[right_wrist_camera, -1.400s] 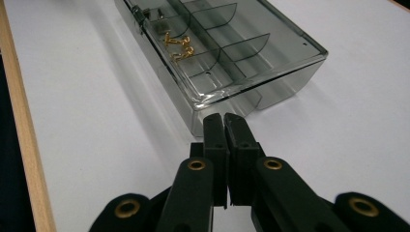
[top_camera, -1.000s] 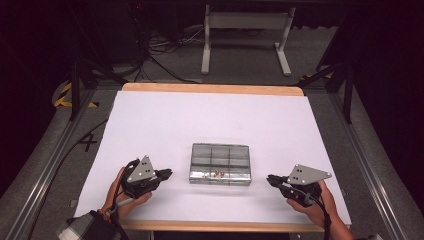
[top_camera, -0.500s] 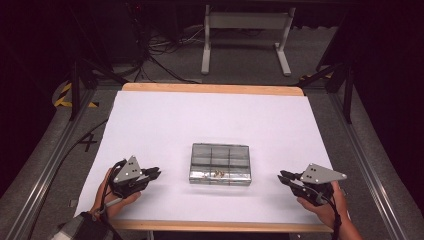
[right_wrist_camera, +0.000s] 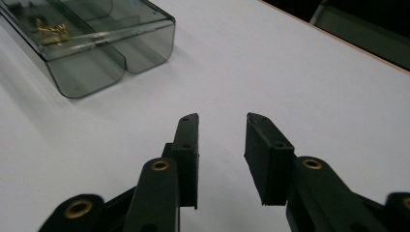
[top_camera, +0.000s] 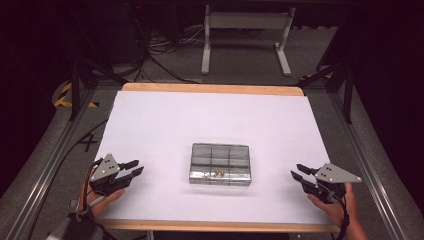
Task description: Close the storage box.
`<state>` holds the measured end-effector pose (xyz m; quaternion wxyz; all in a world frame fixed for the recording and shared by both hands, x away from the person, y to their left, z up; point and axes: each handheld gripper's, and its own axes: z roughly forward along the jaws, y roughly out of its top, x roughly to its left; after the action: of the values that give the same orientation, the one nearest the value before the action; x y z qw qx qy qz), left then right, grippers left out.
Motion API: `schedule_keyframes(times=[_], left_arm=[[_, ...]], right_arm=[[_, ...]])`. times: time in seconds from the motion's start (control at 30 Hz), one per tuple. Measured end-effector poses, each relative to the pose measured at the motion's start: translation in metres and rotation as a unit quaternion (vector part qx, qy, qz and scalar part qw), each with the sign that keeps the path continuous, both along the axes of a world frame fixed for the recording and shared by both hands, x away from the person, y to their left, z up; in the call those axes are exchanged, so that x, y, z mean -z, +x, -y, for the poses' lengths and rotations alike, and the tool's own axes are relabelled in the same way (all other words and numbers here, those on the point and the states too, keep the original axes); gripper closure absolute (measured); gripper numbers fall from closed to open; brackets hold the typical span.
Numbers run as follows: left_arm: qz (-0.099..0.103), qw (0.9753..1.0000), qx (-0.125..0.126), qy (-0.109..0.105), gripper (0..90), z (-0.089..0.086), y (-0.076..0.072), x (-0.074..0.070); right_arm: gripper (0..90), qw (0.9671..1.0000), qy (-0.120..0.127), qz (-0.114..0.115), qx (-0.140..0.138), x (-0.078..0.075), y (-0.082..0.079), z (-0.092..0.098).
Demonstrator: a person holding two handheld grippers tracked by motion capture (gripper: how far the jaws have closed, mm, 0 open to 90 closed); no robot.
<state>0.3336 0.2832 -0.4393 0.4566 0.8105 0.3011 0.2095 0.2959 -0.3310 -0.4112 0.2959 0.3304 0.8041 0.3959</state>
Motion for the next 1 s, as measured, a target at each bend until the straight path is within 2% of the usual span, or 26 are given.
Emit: schedule_keyframes(times=[0.03,0.07,0.13,0.2,0.27,0.3,0.37,0.43,0.5,0.53,0.57,0.63,0.73,0.8,0.9,1.0], left_arm=[[0.0,1.0,-0.003,-0.005,64.6,-0.003,-0.001,0.0],[0.002,0.9999,-0.012,-0.008,63.9,-0.007,-0.002,0.0],[0.003,0.9998,-0.018,-0.011,61.3,-0.01,-0.003,0.001],[0.003,0.9995,-0.029,-0.012,56.8,-0.015,-0.005,0.003],[0.002,0.9989,-0.046,-0.014,49.0,-0.017,-0.006,0.004],[0.001,0.998,-0.062,-0.011,45.0,-0.019,-0.006,0.005],[0.0,0.9971,-0.072,-0.025,39.1,-0.023,-0.007,0.006],[0.0,0.9964,-0.081,-0.024,33.6,-0.026,-0.007,0.009],[-0.003,0.9963,-0.081,-0.03,28.9,-0.028,-0.008,0.012],[-0.003,0.9963,-0.081,-0.03,26.7,-0.028,-0.008,0.012],[-0.004,0.9962,-0.081,-0.031,26.7,-0.029,-0.009,0.013],[-0.002,0.9961,-0.084,-0.028,21.2,-0.03,-0.011,0.016],[0.013,0.9946,-0.094,-0.042,14.7,-0.033,-0.017,0.018],[0.014,0.9944,-0.09,-0.054,12.0,-0.036,-0.019,0.018],[0.029,0.9923,-0.093,-0.076,8.3,-0.041,-0.023,0.02],[0.032,0.9916,-0.091,-0.086,7.7,-0.043,-0.024,0.02]], right_arm=[[60.4,0.9999,-0.002,0.001,0.013,0.002,0.0,0.003],[60.1,0.9997,-0.002,0.003,0.024,0.003,0.001,0.006],[57.4,0.9996,0.002,0.001,0.029,0.004,0.002,0.011],[53.0,0.9988,0.006,0.0,0.049,0.008,0.002,0.019],[48.2,0.998,0.013,0.0,0.063,0.01,0.002,0.025],[48.3,0.9975,0.019,0.0,0.068,0.011,0.001,0.028],[45.5,0.9969,0.025,0.006,0.075,0.012,0.0,0.033],[42.8,0.9959,0.035,0.005,0.084,0.014,-0.002,0.037],[36.2,0.9948,0.04,0.013,0.092,0.017,-0.003,0.041],[36.2,0.9948,0.04,0.013,0.092,0.017,-0.003,0.041],[32.9,0.9943,0.044,0.014,0.096,0.018,-0.004,0.042],[27.0,0.9928,0.052,0.015,0.107,0.022,-0.004,0.044],[20.0,0.991,0.059,0.014,0.119,0.028,-0.002,0.045],[14.7,0.9897,0.057,0.014,0.131,0.03,-0.001,0.045],[12.0,0.9891,0.05,0.012,0.138,0.031,0.0,0.044],[11.7,0.9886,0.046,0.014,0.143,0.032,0.0,0.044]])
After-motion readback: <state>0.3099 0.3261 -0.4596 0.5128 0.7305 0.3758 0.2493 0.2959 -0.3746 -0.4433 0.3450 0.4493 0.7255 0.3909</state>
